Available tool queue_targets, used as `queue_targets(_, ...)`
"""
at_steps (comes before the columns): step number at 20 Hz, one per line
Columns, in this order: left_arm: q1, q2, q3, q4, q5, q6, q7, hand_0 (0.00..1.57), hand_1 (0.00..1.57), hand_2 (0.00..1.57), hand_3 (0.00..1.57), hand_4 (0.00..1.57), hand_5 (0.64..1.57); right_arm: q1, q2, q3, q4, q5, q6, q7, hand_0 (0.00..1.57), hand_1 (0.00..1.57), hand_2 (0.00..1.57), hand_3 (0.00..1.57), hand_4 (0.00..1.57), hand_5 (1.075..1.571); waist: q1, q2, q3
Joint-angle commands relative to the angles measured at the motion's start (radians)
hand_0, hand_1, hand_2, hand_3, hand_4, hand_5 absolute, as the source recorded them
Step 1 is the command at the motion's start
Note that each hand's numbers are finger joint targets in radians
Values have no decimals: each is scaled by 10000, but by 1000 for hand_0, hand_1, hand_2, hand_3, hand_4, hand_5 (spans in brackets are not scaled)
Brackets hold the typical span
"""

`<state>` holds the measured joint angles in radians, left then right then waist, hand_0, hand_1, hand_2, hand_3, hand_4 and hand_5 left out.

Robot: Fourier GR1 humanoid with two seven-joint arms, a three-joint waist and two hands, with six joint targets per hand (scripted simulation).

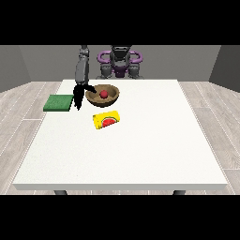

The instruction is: Pick the cup and pour the ball into the bowl, then pick the bowl and place it on the pad

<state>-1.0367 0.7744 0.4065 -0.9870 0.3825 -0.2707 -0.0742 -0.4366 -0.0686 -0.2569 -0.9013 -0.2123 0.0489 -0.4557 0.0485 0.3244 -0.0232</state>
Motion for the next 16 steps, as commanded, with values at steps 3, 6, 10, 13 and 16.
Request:
queue_targets(3,-271,162,-33,205,175,-344,170,0,0,0,0,0,1535,-800,662,418,589,408,-1243,1097,0,0,0,0,444,1570,649,384,233)
queue_targets(6,-890,723,169,569,185,-317,291,0,0,0,0,0,1538,-758,664,974,561,216,-1554,1191,0,0,0,0,416,1570,364,588,238)
queue_targets(10,-657,521,134,540,267,-368,315,0,0,0,0,0,1537,-66,664,1027,660,675,-2327,1727,1571,1571,1571,861,868,1421,444,390,228)
queue_targets(13,-244,659,244,680,447,-922,211,0,0,0,0,0,1546,220,-37,1023,542,1436,-2943,1967,1571,1571,1571,1571,1178,1417,780,227,213)
queue_targets(16,-236,589,325,967,437,-782,95,0,0,0,0,0,1547,91,-519,1431,237,2195,-3428,2695,1571,1571,1571,1571,1169,1457,451,-10,208)
